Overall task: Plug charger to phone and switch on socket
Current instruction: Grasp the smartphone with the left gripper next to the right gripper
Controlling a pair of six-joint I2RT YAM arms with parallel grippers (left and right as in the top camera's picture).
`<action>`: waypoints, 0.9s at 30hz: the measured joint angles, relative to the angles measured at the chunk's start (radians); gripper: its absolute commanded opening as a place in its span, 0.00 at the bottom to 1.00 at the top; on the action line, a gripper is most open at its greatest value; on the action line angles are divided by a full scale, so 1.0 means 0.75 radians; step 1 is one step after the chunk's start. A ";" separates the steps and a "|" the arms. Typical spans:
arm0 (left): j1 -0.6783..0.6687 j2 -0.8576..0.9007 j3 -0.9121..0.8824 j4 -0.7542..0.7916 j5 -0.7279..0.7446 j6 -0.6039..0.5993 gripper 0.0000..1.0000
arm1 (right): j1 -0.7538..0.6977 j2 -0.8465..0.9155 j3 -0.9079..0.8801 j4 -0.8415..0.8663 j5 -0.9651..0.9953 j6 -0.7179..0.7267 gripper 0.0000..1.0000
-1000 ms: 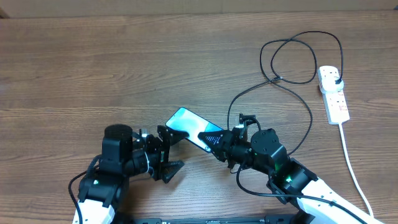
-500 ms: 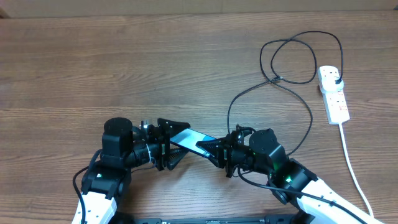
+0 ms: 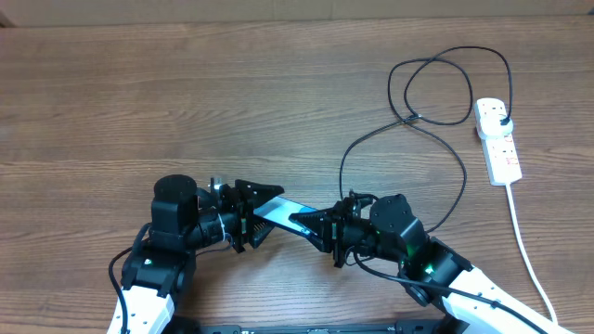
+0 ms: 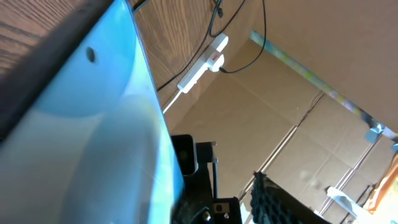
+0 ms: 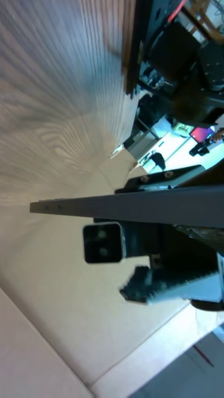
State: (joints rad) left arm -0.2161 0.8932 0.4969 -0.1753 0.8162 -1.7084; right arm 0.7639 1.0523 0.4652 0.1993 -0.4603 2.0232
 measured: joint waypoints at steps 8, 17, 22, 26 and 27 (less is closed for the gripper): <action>-0.066 0.000 0.000 0.009 -0.074 -0.034 0.31 | 0.022 0.000 0.000 0.070 0.030 0.001 0.04; -0.100 0.000 0.000 0.009 -0.157 -0.080 0.11 | 0.023 0.000 0.000 0.074 0.041 0.001 0.04; -0.105 0.000 0.000 0.012 -0.171 -0.094 0.04 | 0.023 0.000 0.000 0.079 0.051 0.000 0.13; -0.111 0.000 -0.001 0.003 -0.179 -0.093 0.04 | 0.022 -0.001 0.001 0.092 0.060 0.001 0.35; -0.114 0.000 -0.001 -0.001 -0.187 -0.093 0.04 | 0.022 -0.001 0.001 0.094 0.062 0.001 0.40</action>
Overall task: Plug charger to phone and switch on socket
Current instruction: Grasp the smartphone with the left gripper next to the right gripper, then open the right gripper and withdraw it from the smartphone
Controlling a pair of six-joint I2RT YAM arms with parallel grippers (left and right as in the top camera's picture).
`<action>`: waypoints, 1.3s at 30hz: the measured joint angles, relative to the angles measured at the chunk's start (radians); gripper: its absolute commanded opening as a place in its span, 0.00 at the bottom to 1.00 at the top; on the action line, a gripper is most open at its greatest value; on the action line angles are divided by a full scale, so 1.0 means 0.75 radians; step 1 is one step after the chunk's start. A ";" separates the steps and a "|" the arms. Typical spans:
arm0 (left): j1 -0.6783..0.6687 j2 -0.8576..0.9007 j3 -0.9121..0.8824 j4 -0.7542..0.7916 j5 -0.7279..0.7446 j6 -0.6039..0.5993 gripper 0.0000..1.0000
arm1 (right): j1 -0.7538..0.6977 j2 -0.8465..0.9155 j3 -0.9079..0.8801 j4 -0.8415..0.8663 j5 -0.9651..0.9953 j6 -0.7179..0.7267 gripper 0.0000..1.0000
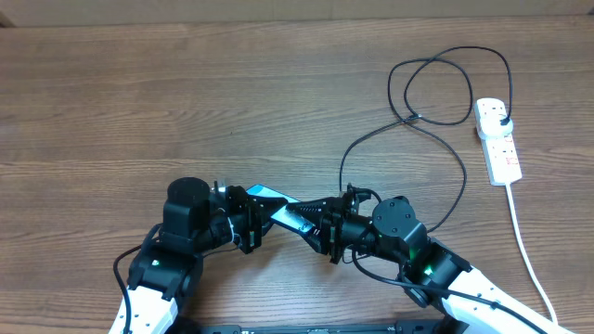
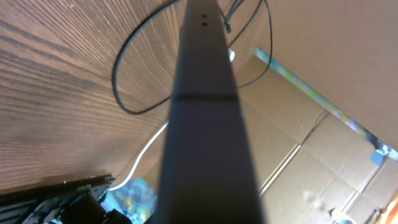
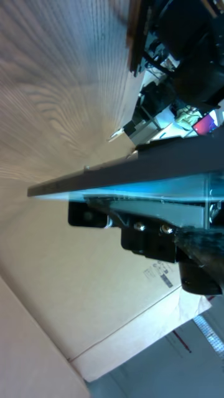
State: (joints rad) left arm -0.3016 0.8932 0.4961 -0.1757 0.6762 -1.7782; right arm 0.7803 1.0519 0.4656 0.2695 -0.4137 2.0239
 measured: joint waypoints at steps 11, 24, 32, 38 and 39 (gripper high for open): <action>0.001 0.006 -0.001 -0.093 -0.197 0.116 0.04 | 0.016 0.000 0.000 -0.074 0.000 -0.097 0.75; 0.212 0.181 -0.003 0.013 0.001 0.288 0.04 | -0.137 0.000 0.000 -0.082 0.092 -0.783 1.00; 0.265 0.542 -0.003 0.498 0.311 0.308 0.04 | -0.244 -0.003 0.000 -0.353 0.386 -0.942 1.00; 0.265 0.824 -0.005 0.725 0.468 0.274 0.04 | -0.398 0.048 0.000 -0.357 0.614 -1.013 1.00; 0.265 0.858 -0.005 0.764 0.489 0.269 0.04 | -0.431 0.071 0.000 -0.325 0.630 -1.033 0.99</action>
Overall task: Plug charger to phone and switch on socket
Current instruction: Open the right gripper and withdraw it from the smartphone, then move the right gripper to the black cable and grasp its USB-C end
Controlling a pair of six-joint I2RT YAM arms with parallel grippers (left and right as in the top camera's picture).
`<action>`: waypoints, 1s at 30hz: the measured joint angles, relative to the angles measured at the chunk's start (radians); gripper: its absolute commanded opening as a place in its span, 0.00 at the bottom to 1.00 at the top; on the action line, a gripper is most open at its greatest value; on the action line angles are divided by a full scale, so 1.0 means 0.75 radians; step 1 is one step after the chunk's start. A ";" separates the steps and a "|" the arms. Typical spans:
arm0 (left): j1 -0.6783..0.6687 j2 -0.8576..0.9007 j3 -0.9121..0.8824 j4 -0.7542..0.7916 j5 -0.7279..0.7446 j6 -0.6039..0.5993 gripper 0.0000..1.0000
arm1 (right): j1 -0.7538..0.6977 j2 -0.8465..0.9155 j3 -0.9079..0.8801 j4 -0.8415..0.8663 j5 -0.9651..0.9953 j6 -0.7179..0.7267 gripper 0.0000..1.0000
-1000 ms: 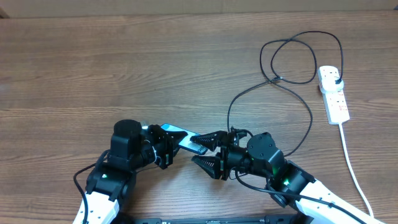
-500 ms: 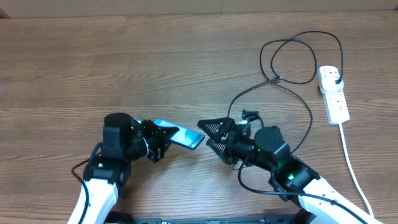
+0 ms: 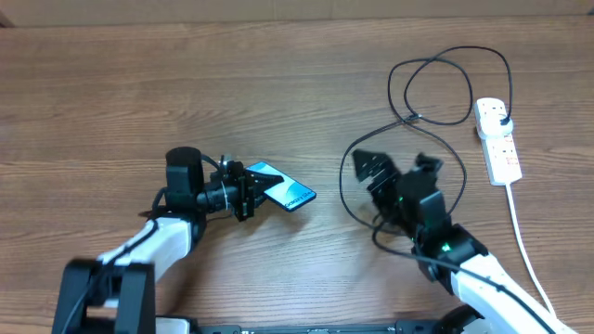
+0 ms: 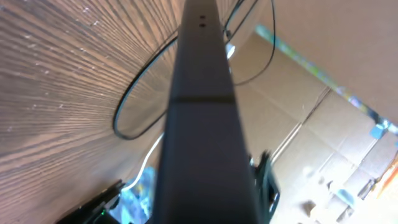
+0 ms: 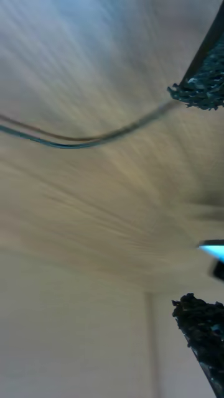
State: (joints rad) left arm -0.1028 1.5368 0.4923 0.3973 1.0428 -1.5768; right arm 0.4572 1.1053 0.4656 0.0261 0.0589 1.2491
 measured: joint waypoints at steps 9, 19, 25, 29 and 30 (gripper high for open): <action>0.000 0.096 -0.003 0.234 0.129 -0.050 0.04 | -0.357 0.375 0.010 0.330 -0.060 -0.076 0.96; 0.000 0.096 -0.003 0.268 0.146 -0.089 0.04 | -0.443 0.829 0.229 0.470 -0.222 -0.162 0.85; 0.000 0.096 -0.003 0.269 0.144 -0.094 0.04 | -0.443 0.958 0.337 0.484 -0.189 -0.187 0.79; 0.000 0.096 -0.003 0.269 0.143 -0.094 0.04 | -0.443 0.996 0.365 0.500 -0.136 -0.201 0.69; 0.000 0.096 -0.003 0.269 0.142 -0.094 0.04 | -0.443 1.004 0.367 0.506 -0.126 -0.200 0.67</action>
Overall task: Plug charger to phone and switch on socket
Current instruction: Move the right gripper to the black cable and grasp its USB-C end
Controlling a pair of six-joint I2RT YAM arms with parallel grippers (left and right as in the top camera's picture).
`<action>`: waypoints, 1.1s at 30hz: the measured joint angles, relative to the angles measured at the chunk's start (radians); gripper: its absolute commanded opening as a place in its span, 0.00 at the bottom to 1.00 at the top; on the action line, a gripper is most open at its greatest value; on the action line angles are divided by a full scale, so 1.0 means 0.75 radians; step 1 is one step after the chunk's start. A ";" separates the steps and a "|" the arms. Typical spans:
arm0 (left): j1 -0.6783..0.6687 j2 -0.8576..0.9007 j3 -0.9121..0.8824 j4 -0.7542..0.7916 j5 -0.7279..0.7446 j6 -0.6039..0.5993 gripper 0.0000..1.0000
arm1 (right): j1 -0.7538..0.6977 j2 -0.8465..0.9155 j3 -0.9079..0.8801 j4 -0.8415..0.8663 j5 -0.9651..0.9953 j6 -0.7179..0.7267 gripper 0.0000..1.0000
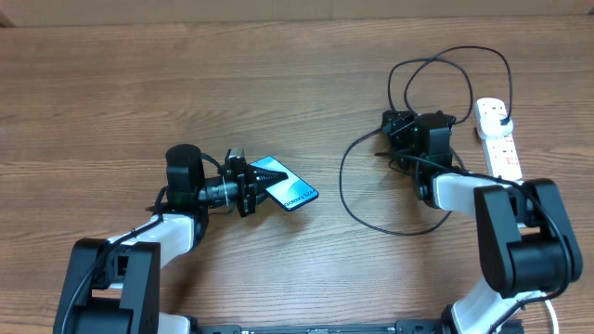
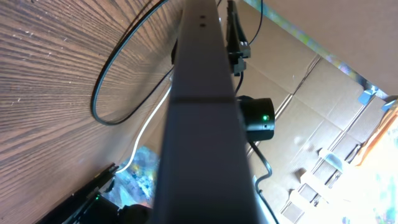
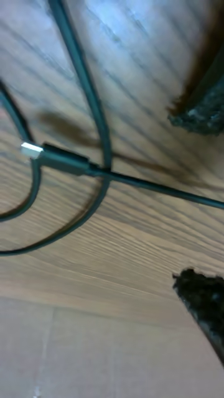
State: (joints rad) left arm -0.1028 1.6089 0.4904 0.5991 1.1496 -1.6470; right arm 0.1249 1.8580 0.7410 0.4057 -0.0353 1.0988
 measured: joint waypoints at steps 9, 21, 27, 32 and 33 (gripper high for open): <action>0.000 0.000 0.000 -0.001 -0.013 0.000 0.04 | 0.000 0.081 0.016 0.131 0.022 0.001 0.64; 0.000 0.000 0.000 0.000 -0.013 0.000 0.04 | -0.001 0.189 0.057 0.236 -0.028 -0.003 0.35; 0.000 0.000 0.000 -0.001 -0.012 0.000 0.04 | -0.001 0.213 0.079 0.195 -0.068 0.001 0.17; 0.000 0.000 0.000 -0.001 -0.006 0.000 0.04 | -0.002 0.215 0.086 0.153 -0.110 0.002 0.04; 0.000 0.000 0.000 0.000 -0.003 0.000 0.04 | -0.002 0.216 0.086 0.151 -0.127 0.002 0.04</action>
State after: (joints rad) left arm -0.1028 1.6089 0.4904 0.5991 1.1477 -1.6470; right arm 0.1234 2.0201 0.8059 0.5186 -0.1307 1.1004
